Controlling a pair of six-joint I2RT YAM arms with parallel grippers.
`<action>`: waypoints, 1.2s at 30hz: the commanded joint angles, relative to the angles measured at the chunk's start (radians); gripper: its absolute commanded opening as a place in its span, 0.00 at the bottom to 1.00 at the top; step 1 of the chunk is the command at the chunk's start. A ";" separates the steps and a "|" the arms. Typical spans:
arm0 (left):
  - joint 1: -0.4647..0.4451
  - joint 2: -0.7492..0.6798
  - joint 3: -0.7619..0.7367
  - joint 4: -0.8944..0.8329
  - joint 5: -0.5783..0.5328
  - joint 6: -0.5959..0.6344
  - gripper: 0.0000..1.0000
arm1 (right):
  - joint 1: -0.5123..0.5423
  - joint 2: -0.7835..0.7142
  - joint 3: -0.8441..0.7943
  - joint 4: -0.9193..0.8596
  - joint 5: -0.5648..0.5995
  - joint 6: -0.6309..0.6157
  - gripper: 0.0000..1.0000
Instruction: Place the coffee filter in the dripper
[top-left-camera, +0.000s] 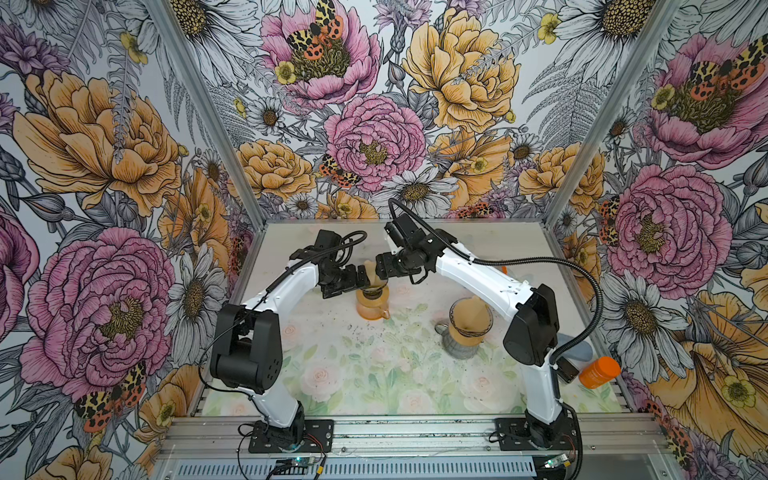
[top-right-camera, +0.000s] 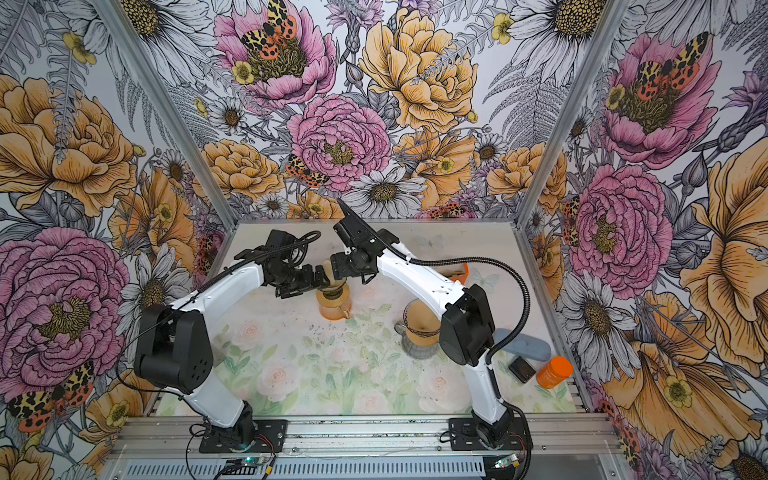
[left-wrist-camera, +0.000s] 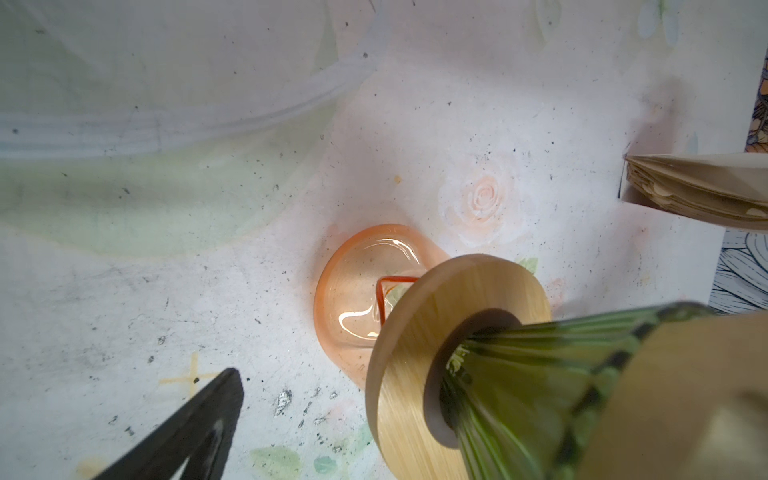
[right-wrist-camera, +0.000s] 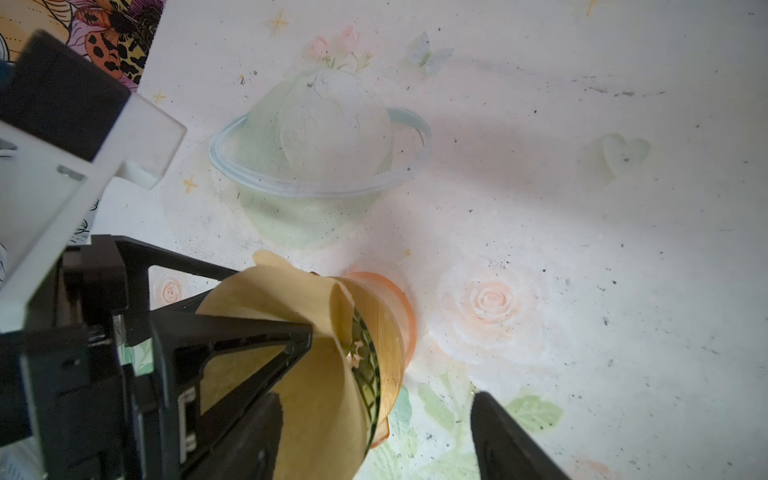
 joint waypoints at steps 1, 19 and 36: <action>0.013 -0.053 0.009 0.008 0.029 -0.010 0.99 | -0.005 -0.045 0.006 0.002 0.014 -0.012 0.74; 0.027 -0.088 0.003 0.009 0.040 -0.007 0.99 | 0.010 0.004 -0.016 0.002 -0.016 -0.018 0.74; 0.060 -0.120 -0.032 0.008 -0.025 -0.024 0.99 | 0.021 0.021 -0.037 0.002 -0.028 -0.023 0.74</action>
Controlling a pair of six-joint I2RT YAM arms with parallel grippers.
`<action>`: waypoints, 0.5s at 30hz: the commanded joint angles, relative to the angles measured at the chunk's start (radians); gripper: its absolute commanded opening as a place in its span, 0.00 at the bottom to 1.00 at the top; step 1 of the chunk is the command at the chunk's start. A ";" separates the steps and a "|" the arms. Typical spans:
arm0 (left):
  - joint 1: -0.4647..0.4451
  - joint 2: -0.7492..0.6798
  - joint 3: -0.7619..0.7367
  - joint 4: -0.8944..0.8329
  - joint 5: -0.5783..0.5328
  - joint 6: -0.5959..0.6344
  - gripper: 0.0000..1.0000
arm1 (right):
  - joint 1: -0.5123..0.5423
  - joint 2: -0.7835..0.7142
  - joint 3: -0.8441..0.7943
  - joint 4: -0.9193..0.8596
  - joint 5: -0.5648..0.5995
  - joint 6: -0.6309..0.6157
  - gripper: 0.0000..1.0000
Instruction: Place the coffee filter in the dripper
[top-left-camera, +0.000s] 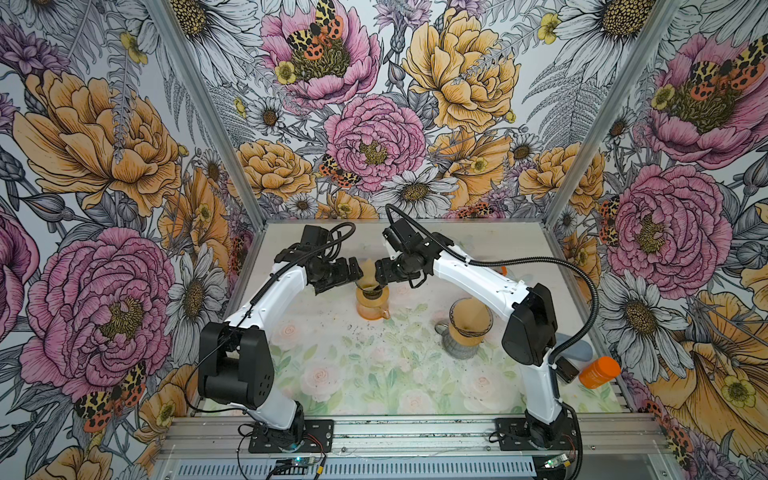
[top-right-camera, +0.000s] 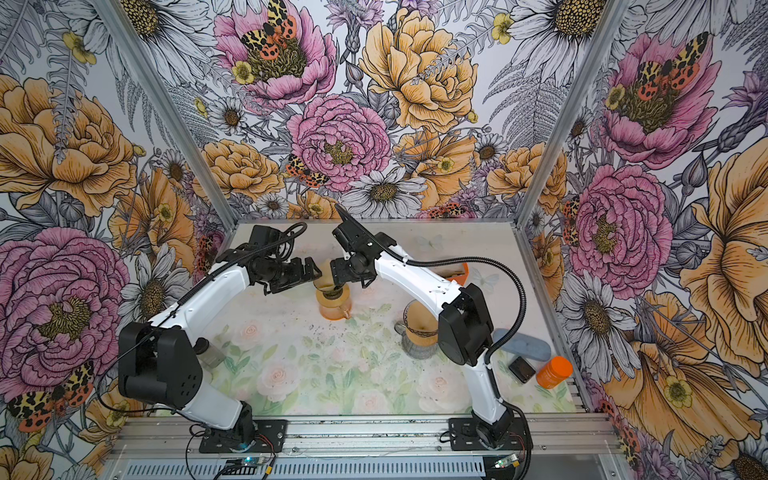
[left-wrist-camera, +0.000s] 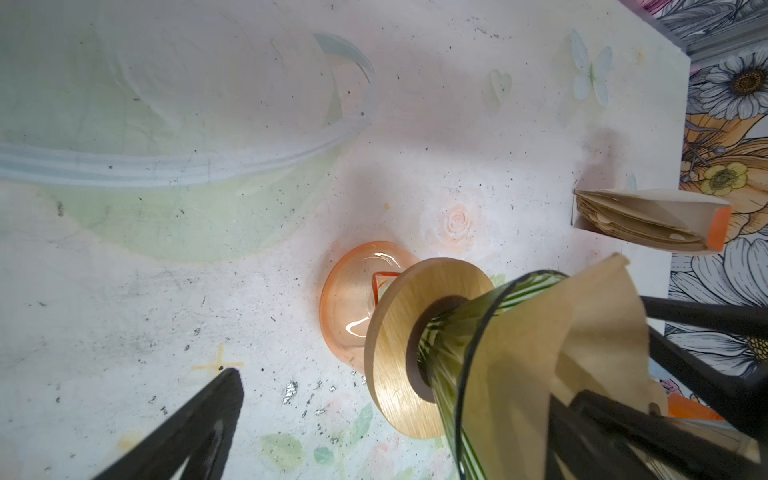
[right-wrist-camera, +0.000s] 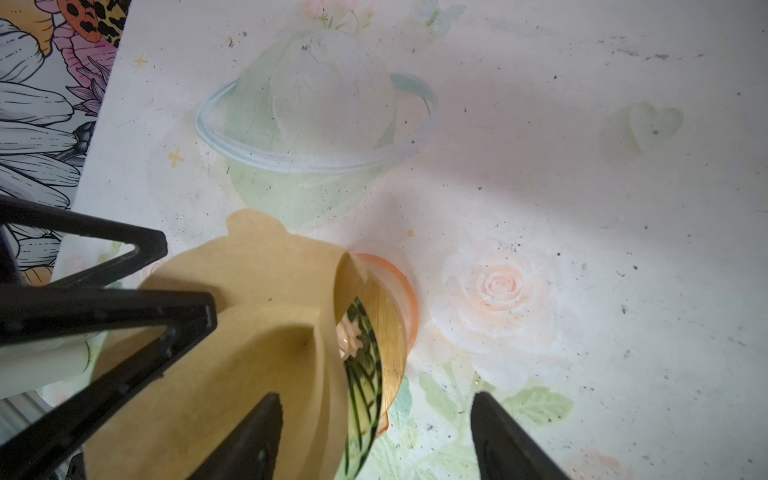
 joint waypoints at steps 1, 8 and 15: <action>0.009 -0.015 -0.027 0.008 -0.032 -0.016 0.99 | 0.009 0.012 -0.005 0.004 -0.008 -0.016 0.74; 0.007 -0.004 -0.030 0.008 -0.027 -0.016 0.99 | 0.010 0.013 -0.014 0.004 -0.002 -0.016 0.74; -0.010 -0.003 -0.037 0.008 -0.031 -0.013 0.99 | 0.013 0.005 -0.041 0.004 0.012 -0.016 0.74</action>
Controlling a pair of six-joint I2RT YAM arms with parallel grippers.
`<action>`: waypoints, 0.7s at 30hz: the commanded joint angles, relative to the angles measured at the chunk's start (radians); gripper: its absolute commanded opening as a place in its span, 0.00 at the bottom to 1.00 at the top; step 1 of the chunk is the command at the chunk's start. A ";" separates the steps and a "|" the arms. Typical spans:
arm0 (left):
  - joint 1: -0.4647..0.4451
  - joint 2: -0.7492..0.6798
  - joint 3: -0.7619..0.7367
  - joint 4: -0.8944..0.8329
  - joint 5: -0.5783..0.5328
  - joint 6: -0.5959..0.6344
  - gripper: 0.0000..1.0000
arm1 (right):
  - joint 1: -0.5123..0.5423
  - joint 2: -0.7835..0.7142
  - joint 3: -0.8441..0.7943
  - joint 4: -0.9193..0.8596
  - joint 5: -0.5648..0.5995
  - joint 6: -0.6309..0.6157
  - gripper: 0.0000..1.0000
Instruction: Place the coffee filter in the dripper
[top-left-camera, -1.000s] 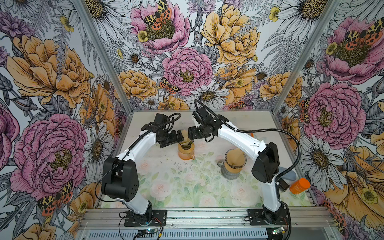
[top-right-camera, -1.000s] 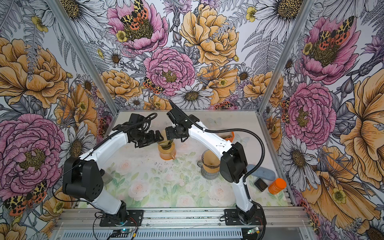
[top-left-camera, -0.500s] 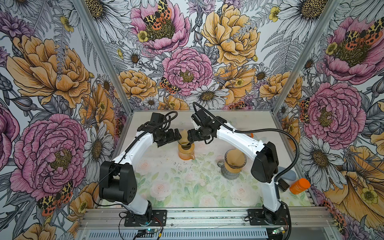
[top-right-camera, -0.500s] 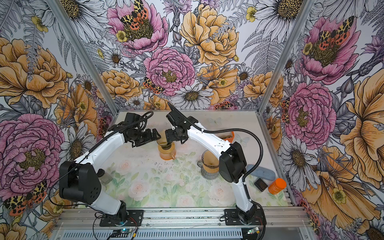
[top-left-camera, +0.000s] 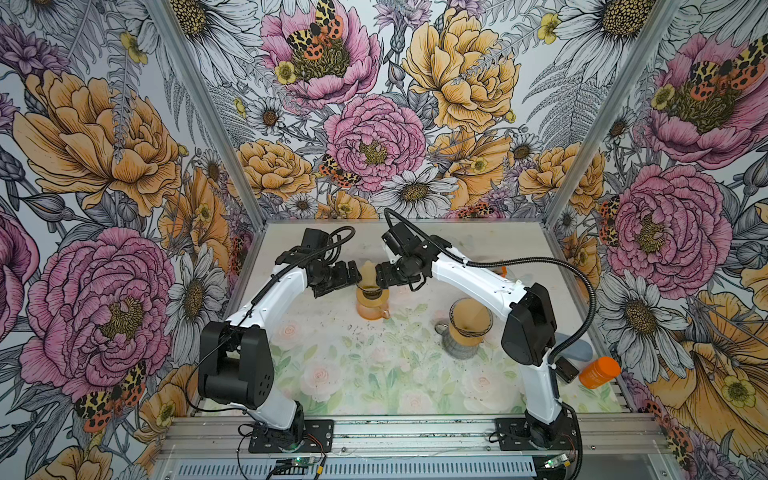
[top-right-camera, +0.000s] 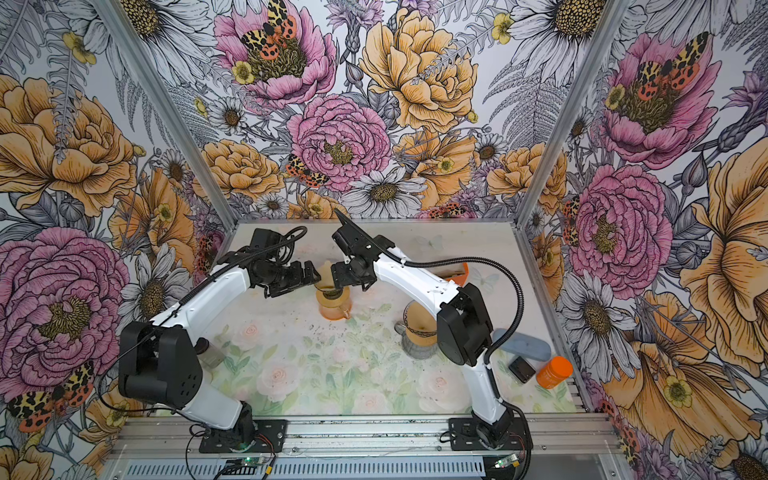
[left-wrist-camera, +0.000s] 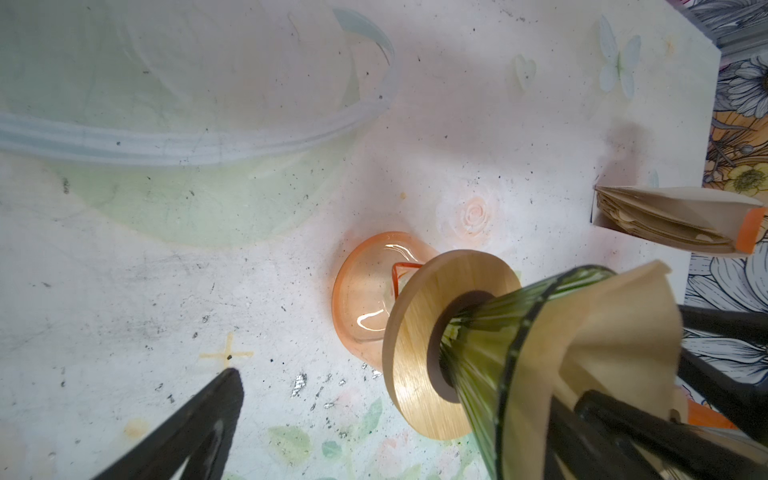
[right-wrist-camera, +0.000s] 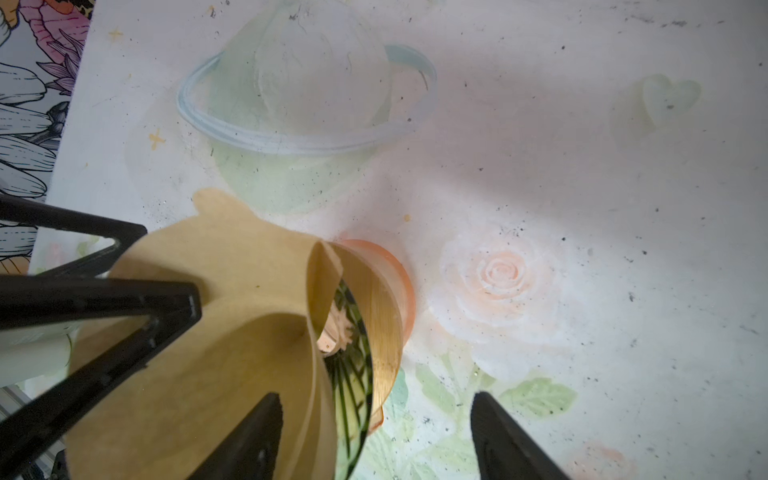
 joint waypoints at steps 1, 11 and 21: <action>-0.011 -0.002 -0.012 0.009 -0.022 -0.006 0.99 | 0.009 0.002 -0.009 0.005 0.014 -0.016 0.74; -0.013 0.007 -0.021 0.010 -0.034 -0.007 0.99 | 0.009 0.004 -0.010 0.005 0.021 -0.017 0.74; -0.014 0.012 -0.025 0.008 -0.034 -0.009 0.99 | 0.007 -0.009 -0.008 0.005 0.044 -0.015 0.74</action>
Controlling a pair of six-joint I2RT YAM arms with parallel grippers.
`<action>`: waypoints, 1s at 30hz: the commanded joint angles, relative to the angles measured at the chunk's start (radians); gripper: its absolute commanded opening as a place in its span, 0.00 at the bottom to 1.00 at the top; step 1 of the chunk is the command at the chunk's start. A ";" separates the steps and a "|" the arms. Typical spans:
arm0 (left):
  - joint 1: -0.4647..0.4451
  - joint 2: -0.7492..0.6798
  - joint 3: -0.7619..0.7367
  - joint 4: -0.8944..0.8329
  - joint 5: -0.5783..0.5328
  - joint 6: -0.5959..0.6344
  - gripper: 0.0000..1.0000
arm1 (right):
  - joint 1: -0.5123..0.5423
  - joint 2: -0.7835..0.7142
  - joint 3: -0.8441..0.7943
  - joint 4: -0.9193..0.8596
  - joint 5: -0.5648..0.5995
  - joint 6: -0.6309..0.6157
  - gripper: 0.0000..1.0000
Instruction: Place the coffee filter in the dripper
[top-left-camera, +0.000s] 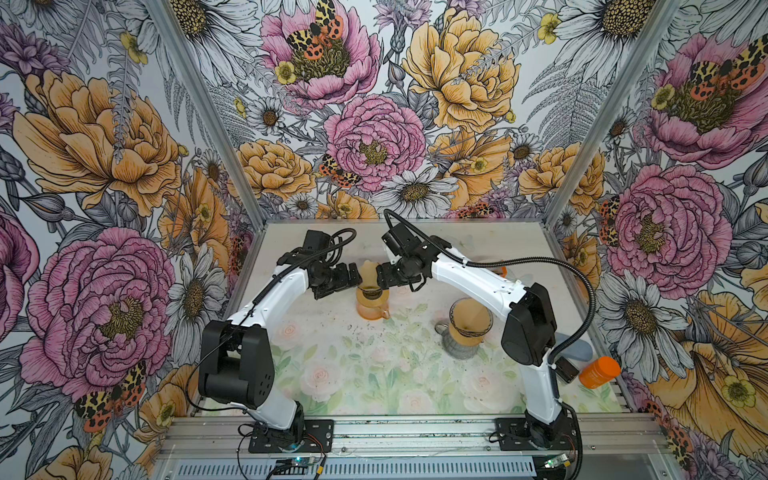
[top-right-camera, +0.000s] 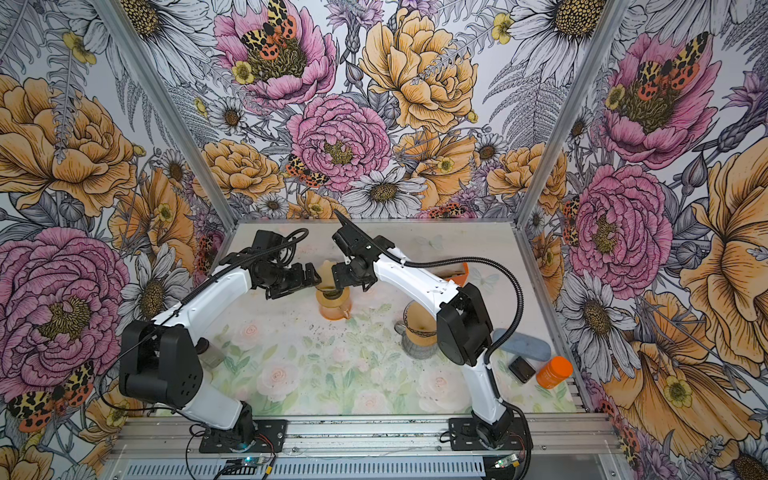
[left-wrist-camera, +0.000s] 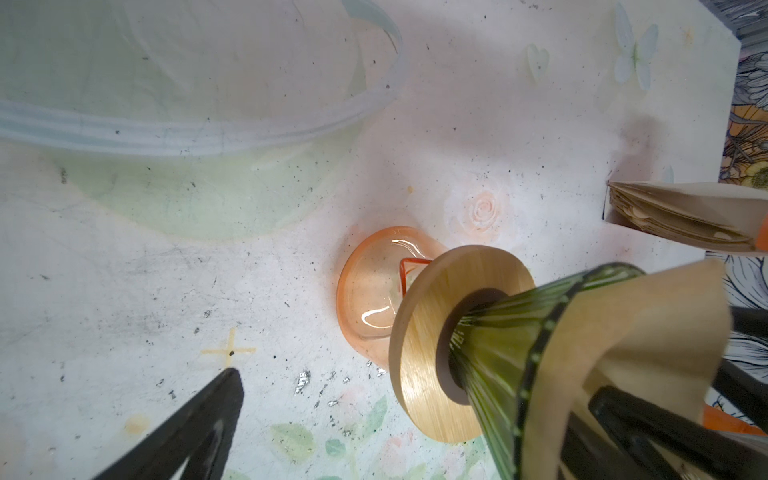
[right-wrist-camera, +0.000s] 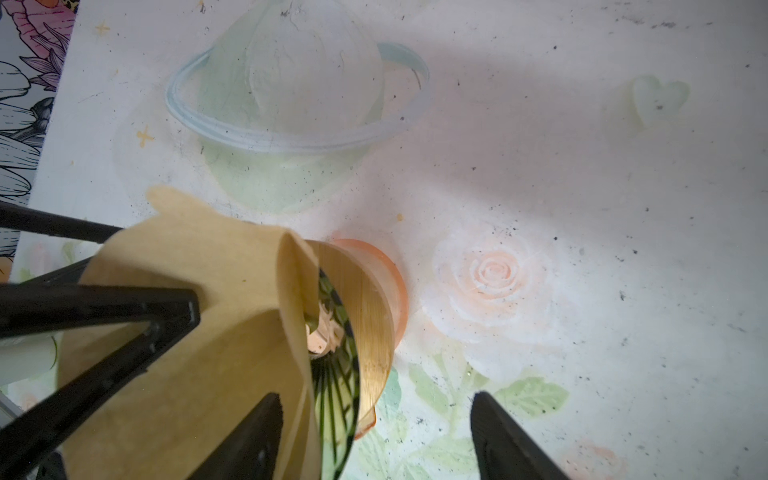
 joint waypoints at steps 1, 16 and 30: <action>-0.008 0.010 -0.012 0.008 -0.018 -0.006 0.99 | 0.008 -0.011 -0.003 0.004 0.027 -0.006 0.74; -0.034 0.011 0.027 0.006 -0.014 -0.004 0.99 | -0.024 -0.053 0.061 0.007 0.033 0.002 0.74; -0.021 0.039 0.071 0.002 0.008 0.033 0.99 | -0.039 0.026 0.130 0.007 -0.051 -0.001 0.74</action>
